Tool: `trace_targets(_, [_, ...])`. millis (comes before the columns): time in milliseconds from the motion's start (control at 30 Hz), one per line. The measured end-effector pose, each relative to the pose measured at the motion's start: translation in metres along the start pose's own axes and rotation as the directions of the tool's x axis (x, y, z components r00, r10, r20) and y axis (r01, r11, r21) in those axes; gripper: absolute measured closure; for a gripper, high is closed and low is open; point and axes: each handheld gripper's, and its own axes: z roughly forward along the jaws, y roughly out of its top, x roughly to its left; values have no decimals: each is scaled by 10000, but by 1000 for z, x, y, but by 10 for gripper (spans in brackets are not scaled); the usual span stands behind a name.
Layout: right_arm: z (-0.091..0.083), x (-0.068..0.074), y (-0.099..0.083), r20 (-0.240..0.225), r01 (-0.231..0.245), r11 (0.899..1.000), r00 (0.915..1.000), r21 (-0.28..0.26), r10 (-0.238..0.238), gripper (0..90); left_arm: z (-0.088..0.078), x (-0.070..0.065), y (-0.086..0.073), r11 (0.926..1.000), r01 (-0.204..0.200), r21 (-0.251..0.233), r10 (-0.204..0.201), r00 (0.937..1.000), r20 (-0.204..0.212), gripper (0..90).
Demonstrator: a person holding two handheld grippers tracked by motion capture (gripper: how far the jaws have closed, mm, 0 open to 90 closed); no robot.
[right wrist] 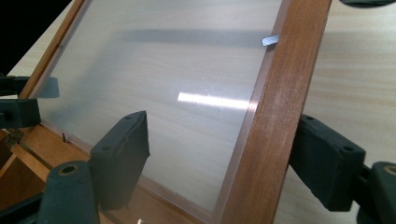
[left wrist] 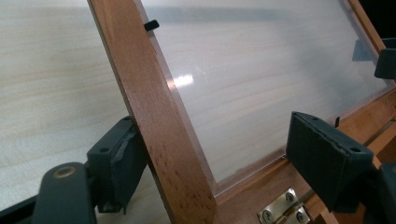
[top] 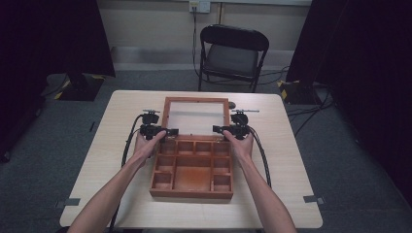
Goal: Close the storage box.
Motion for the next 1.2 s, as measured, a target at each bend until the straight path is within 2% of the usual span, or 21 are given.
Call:
trace_targets(100, [-3,2,2,30,190,9998,9998,-108,-190,234,-3,-2,1,9998,-167,-115,165,9998,-145,229])
trace_targets(200, [-7,3,3,-60,161,9995,9998,-283,-163,239,-6,-2,2,9994,-247,-250,245,9997,-96,254])
trace_targets(333, [-13,6,5,-85,400,9984,9991,-407,-404,250,-12,-3,3,9982,-495,-349,492,9987,-102,285])
trace_targets(500, [-20,9,7,-132,567,9973,9983,-475,-573,258,-17,-4,5,9972,-459,-584,462,9989,42,293])
trace_targets(600, [-24,11,8,-130,658,9965,9977,-522,-666,263,-20,-7,5,9952,-783,-579,774,9968,-176,310])
trace_targets(733, [-28,12,9,-172,687,9959,9974,-590,-698,276,-24,-6,6,9956,-629,-695,634,9980,49,324])
trace_targets(967, [-34,16,9,-142,754,9950,9970,-658,-765,281,-32,-6,8,9945,-722,-763,740,9970,211,347])
trace_targets(1067, [-40,16,11,-312,702,9950,9969,-711,-726,299,-35,-5,8,9930,-834,-832,863,9958,319,374])
trace_targets(1100, [-41,17,11,-377,712,9949,9965,-716,-740,301,-36,-6,9,9933,-732,-895,772,9961,425,374])
trace_targets(1200, [-45,17,12,-450,754,9942,9959,-762,-790,320,-42,-8,11,9914,-769,-1060,818,9957,428,374])
